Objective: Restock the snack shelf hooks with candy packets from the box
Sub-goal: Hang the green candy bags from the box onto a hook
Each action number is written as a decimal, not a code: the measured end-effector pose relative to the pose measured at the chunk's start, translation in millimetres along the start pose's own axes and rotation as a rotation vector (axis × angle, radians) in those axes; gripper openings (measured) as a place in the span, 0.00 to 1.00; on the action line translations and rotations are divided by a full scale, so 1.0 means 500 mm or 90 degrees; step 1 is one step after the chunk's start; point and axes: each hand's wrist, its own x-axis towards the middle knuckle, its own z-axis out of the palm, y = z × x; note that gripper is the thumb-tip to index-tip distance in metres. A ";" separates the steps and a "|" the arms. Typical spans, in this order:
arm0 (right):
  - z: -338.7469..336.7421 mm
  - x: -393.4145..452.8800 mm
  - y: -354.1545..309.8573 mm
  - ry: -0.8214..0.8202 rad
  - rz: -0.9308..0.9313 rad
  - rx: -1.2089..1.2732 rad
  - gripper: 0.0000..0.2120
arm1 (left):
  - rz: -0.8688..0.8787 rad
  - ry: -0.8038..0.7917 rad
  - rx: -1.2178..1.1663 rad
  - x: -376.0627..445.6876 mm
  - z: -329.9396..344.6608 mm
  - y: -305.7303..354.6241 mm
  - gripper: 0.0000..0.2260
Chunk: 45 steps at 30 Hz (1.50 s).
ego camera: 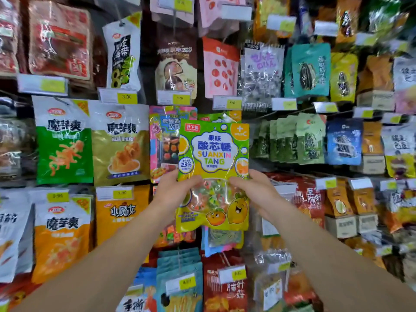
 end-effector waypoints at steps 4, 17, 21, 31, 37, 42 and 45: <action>-0.016 0.069 -0.028 0.047 -0.059 -0.147 0.23 | 0.017 0.036 0.034 0.057 0.009 -0.012 0.03; -0.043 0.319 -0.176 0.089 -0.465 -0.606 0.30 | 0.010 0.110 0.130 0.172 0.054 0.001 0.10; -0.048 0.352 -0.193 0.073 -0.507 -0.657 0.35 | 0.015 0.111 0.115 0.196 0.085 0.021 0.23; -0.078 0.421 -0.227 0.099 -0.571 -0.708 0.26 | 0.002 0.128 0.123 0.219 0.110 0.015 0.05; -0.079 0.432 -0.248 0.124 -0.584 -0.617 0.17 | 0.011 0.128 0.039 0.231 0.137 0.037 0.17; -0.084 0.431 -0.248 0.125 -0.584 -0.609 0.16 | 0.023 0.133 0.054 0.237 0.172 0.058 0.19; -0.085 0.432 -0.250 0.121 -0.585 -0.611 0.15 | 0.009 0.145 0.072 0.257 0.186 0.061 0.21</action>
